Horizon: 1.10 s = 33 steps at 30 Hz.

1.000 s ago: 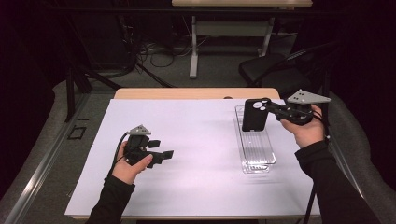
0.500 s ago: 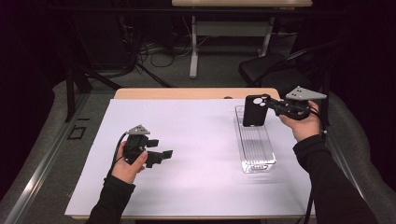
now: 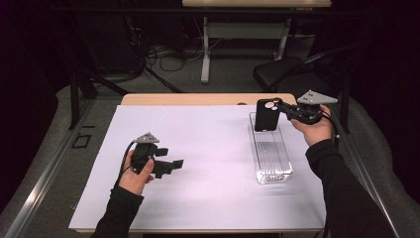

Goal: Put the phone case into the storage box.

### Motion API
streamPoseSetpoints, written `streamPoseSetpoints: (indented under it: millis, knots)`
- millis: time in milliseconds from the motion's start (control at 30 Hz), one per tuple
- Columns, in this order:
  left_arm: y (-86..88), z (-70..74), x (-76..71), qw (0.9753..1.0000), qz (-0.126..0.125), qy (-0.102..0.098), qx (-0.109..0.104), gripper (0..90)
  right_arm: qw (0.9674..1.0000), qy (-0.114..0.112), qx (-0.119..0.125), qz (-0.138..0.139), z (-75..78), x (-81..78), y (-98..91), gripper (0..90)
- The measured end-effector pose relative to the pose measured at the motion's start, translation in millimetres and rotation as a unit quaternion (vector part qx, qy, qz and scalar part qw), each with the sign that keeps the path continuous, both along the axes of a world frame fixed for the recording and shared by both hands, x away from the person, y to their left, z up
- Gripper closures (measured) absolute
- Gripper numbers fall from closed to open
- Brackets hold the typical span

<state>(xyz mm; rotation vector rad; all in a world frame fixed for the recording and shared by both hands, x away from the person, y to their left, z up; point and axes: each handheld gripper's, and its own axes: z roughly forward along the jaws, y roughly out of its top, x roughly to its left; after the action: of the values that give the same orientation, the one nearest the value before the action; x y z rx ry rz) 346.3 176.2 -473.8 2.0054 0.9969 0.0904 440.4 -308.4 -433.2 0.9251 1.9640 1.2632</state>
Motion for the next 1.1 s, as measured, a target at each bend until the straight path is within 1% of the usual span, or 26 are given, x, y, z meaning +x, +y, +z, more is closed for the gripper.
streamPoseSetpoints:
  millis: [300, 367, 600, 800, 1100]
  knots:
    - [1.3, -2.0, 0.5, 1.0, 0.003, 0.001, 0.003, 17.1, 0.9999, -0.005, 0.007, -0.012, -10.7, 14.0, -3.0, 84.9]
    - [1.2, -2.3, 0.7, 1.0, 0.001, 0.001, 0.004, 17.1, 0.9998, -0.006, 0.011, -0.015, -12.2, 16.1, -3.8, 84.9]
    - [1.0, -2.4, 0.5, 1.0, 0.001, 0.0, 0.004, 17.1, 0.9997, -0.009, 0.01, -0.019, -15.3, 22.8, -3.6, 85.0]
    - [0.3, -3.1, 0.6, 1.0, 0.002, 0.003, 0.004, 17.1, 0.9998, -0.01, -0.002, -0.018, -12.1, 30.4, 1.5, 85.0]
    - [1.7, -4.8, 1.6, 1.0, 0.002, 0.005, 0.004, 17.1, 0.9997, -0.017, -0.006, -0.019, -8.8, 43.2, 7.6, 85.0]
